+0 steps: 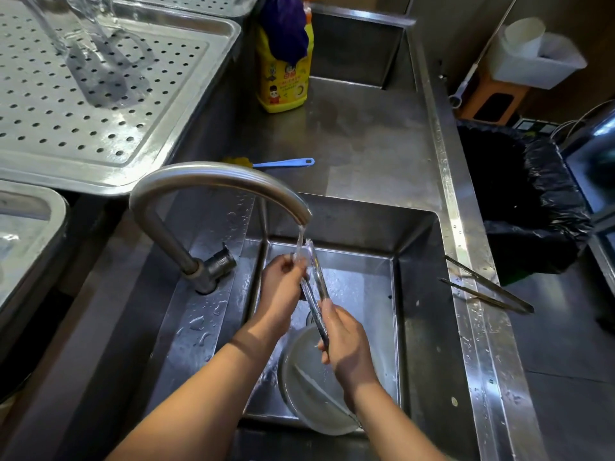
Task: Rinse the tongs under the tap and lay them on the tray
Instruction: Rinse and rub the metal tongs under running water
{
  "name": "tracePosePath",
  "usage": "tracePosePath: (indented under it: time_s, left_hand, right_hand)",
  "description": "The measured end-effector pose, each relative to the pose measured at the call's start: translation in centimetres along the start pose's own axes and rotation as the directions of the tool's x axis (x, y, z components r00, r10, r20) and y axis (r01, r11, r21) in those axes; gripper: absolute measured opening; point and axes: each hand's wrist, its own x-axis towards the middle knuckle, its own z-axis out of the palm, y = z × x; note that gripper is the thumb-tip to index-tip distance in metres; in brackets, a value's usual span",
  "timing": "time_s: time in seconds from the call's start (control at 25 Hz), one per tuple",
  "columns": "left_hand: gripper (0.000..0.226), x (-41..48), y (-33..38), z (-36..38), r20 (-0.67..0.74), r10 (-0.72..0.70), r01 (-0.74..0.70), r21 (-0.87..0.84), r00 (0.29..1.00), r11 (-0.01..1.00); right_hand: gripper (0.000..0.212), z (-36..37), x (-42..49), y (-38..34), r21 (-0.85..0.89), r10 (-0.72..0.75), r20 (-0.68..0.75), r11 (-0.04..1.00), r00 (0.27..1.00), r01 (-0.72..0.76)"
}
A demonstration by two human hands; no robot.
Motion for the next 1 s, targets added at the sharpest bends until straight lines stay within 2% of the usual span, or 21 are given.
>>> tracePosePath:
  time_s: [0.08,0.16,0.24,0.28,0.36,0.44,0.48,0.6,0.72,0.76,0.8,0.88,0.92,1.0]
  left_hand:
    - [0.018,-0.8,-0.1,0.0,0.142,-0.052,0.058,-0.040,0.989,0.998]
    - [0.020,-1.6,-0.1,-0.3,0.231,-0.066,0.085,-0.073,0.971,0.994]
    - [0.016,-1.7,0.1,-0.9,0.215,-0.034,0.060,-0.113,0.976,0.992]
    - [0.020,-1.6,0.3,-1.2,0.189,0.004,0.017,-0.108,0.982,0.994]
    - [0.039,-1.4,0.8,-2.0,0.123,0.162,-0.164,0.003,0.979,0.987]
    - [0.047,-1.6,1.0,-2.9,0.108,0.339,-0.354,0.191,0.934,0.915]
    - [0.050,-1.8,0.7,-3.5,0.115,0.381,-0.398,0.269,0.917,0.877]
    - [0.053,-1.9,-0.3,-5.9,0.134,0.331,-0.357,0.371,0.934,0.857]
    - [0.027,-1.8,-1.8,-9.1,0.127,0.308,-0.332,0.445,0.943,0.832]
    - [0.024,-1.5,-2.3,-10.4,0.093,0.340,-0.335,0.532,0.936,0.777]
    - [0.023,-1.2,-2.9,-11.6,0.097,0.396,-0.357,0.660,0.913,0.661]
    - [0.030,-0.9,-4.4,-13.4,0.233,0.459,-0.396,0.868,0.858,0.299]
    - [0.035,-1.0,-5.2,-13.9,0.294,0.440,-0.399,0.902,0.848,0.167]
    - [0.047,-1.3,-6.3,-14.4,0.367,0.403,-0.419,0.907,0.838,0.044]
  right_hand:
    - [0.041,0.9,1.7,-1.6,0.180,0.082,0.045,0.980,0.996,-0.089]
    - [0.039,1.9,3.6,-3.3,0.257,0.099,0.083,0.959,0.992,-0.117]
    - [0.041,3.2,5.3,-4.7,0.319,0.113,0.125,0.936,0.986,-0.148]
    - [0.042,3.9,6.1,-5.2,0.352,0.128,0.134,0.921,0.983,-0.168]
    - [0.041,5.6,7.3,-6.1,0.414,0.112,0.139,0.896,0.984,-0.161]
    - [0.036,6.8,8.1,-6.6,0.511,0.050,0.145,0.851,0.988,-0.118]
    - [0.031,7.2,8.4,-6.7,0.558,0.029,0.154,0.822,0.988,-0.112]
    - [0.017,6.7,8.4,-6.1,0.623,0.016,0.256,0.762,0.967,-0.177]
    - [0.026,5.0,7.4,-4.8,0.529,0.069,0.317,0.815,0.946,-0.236]
    - [0.027,4.7,7.4,-4.6,0.485,0.091,0.318,0.839,0.944,-0.245]
    - [0.027,4.7,7.5,-4.7,0.455,0.114,0.311,0.854,0.944,-0.253]
    - [0.020,5.0,8.0,-5.5,0.477,0.130,0.291,0.839,0.948,-0.262]
    - [0.015,5.3,8.3,-6.0,0.502,0.127,0.286,0.824,0.950,-0.262]
    - [0.012,5.7,8.7,-7.1,0.515,0.135,0.284,0.814,0.949,-0.270]
